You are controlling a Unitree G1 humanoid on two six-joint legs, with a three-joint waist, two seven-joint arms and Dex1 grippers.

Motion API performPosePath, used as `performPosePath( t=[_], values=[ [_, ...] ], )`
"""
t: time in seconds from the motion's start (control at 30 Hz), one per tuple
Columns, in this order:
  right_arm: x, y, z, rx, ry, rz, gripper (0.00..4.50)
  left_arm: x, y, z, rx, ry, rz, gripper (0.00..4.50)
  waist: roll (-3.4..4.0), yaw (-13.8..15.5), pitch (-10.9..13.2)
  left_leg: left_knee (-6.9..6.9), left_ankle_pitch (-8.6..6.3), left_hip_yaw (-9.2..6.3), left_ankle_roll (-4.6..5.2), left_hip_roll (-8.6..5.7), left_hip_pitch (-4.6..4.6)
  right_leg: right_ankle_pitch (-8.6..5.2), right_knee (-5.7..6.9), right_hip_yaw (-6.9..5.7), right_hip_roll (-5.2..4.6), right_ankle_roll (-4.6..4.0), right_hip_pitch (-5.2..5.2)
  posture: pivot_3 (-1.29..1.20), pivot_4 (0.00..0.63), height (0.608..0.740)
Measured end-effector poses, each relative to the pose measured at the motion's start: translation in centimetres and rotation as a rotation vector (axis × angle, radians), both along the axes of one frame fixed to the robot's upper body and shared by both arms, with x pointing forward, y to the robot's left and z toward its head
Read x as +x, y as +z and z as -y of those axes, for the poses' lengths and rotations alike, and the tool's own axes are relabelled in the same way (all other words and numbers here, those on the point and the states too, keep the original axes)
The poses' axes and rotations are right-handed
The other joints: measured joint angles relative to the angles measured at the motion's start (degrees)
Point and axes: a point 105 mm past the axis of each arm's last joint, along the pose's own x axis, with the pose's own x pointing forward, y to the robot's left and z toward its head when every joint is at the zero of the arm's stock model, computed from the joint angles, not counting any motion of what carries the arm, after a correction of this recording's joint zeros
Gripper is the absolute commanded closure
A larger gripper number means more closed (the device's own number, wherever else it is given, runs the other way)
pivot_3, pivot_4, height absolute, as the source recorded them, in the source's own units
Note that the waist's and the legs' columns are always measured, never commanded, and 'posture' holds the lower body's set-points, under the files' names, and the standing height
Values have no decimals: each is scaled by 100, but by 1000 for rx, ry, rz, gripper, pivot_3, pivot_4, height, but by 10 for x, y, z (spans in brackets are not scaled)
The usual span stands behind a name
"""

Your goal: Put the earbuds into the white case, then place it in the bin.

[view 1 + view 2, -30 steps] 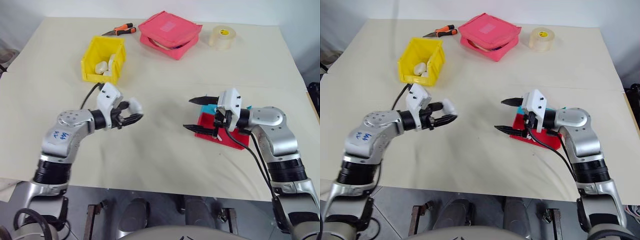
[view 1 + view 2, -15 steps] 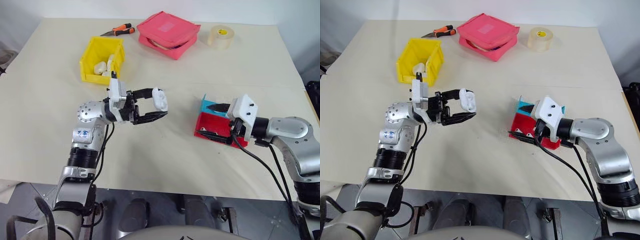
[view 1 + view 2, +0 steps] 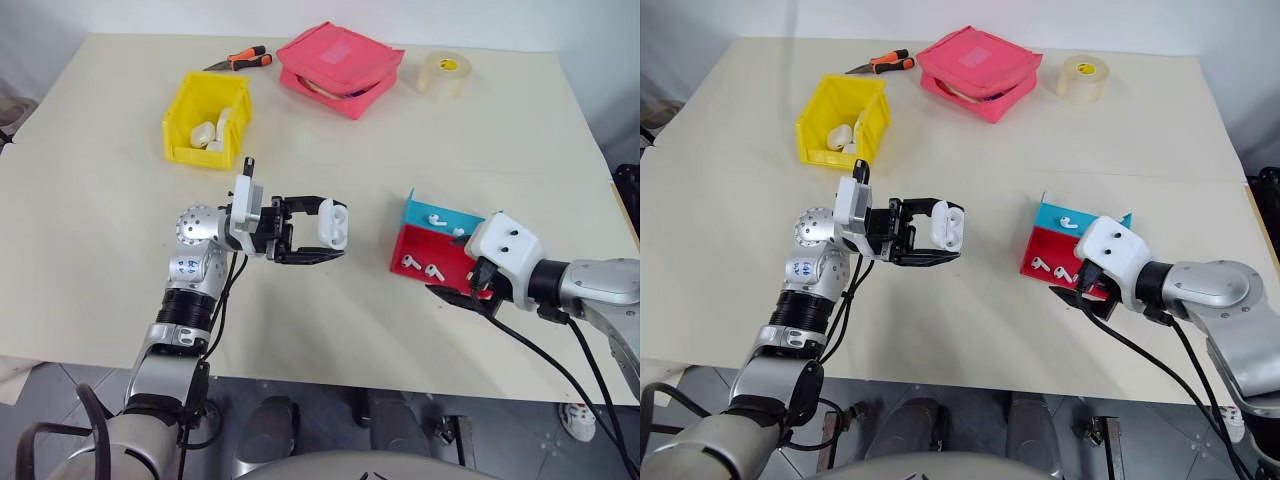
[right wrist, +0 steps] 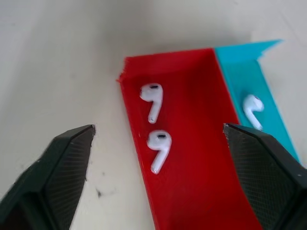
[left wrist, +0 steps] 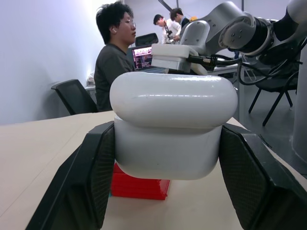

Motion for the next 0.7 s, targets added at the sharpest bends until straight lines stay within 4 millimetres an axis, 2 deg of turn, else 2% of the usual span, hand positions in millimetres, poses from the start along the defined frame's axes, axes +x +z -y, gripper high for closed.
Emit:
performPosePath(
  t=[0.07,0.33,0.37,0.43,0.57,0.7],
  values=[
    [-5,1,1,-5,-23,-11,1596,0,-1,1,-4,-2,-10,1690,-1,-1,0,0,0,0,0,-1,-1,0,-1,1,0,1,0,0,150,740],
    [-29,2,1,-30,-71,-44,1596,-3,-3,4,-1,-29,-19,1690,-2,-1,1,0,-2,1,4,-2,0,4,-9,3,0,6,3,0,150,740],
    [-30,3,1,-32,-81,-43,1777,-3,-3,4,2,-34,-19,1690,-2,-1,1,0,-2,1,5,-2,0,4,-9,3,0,6,3,0,150,740],
    [-32,3,2,-36,-98,-48,2156,-4,-4,4,4,-40,-20,1690,-2,-2,1,0,-3,1,5,-2,0,4,-10,3,0,6,4,0,150,740],
    [-32,2,2,-40,-120,-55,2156,-4,-4,5,6,-44,-23,1690,-2,-3,1,0,-3,1,6,-2,0,5,-13,4,1,7,4,0,150,740],
    [-24,5,-5,-44,-116,-33,2156,-5,-7,5,9,-43,-36,1690,-2,-20,1,0,-3,0,6,-2,2,6,-17,6,1,10,4,0,150,740]
  ],
)
